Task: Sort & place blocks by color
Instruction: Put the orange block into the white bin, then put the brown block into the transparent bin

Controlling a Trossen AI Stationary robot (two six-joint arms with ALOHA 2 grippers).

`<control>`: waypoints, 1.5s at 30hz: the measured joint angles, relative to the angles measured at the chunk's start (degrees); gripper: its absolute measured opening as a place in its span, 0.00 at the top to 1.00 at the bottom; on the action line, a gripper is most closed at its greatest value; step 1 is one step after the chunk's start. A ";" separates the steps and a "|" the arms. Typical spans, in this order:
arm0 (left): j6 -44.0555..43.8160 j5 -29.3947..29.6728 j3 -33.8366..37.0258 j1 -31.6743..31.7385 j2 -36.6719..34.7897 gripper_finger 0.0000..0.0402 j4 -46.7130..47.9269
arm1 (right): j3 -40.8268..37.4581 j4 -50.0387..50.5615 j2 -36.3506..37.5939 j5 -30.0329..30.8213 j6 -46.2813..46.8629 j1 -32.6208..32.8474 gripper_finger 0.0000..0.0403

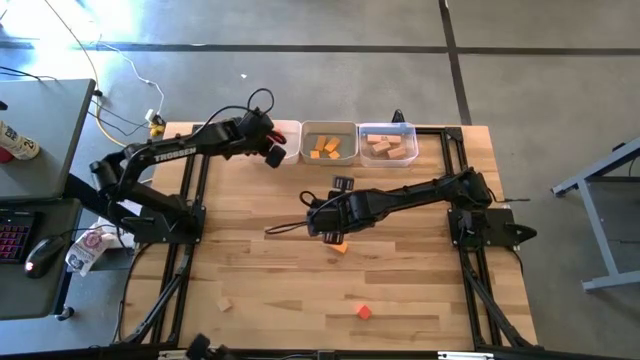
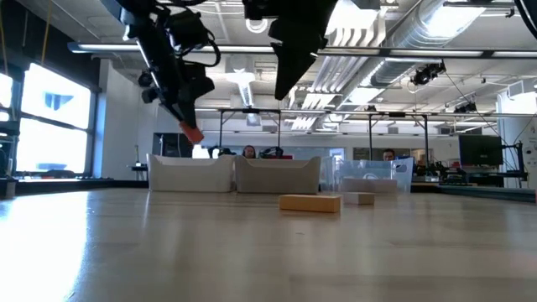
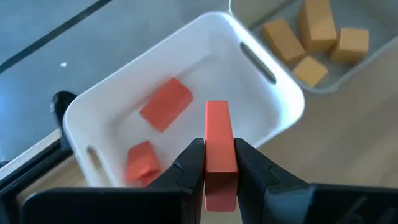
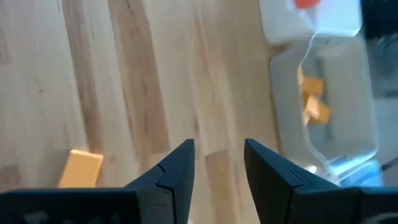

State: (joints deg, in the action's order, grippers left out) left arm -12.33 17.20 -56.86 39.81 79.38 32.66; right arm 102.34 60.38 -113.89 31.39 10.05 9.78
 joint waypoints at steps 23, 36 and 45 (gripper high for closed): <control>2.02 -5.19 0.00 5.51 8.80 0.72 -2.97 | -0.02 25.28 -0.01 -1.99 15.78 0.02 0.69; 3.58 -10.78 0.00 5.36 3.75 0.57 -1.96 | -0.04 29.57 -0.01 1.40 14.45 0.02 0.69; 0.89 -16.61 -0.02 -0.56 -7.34 0.57 2.79 | -0.06 29.61 -0.01 3.11 12.38 0.00 0.69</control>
State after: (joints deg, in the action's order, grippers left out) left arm -11.44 0.59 -56.88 39.25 72.04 35.45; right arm 102.28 90.00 -113.91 34.50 22.43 9.78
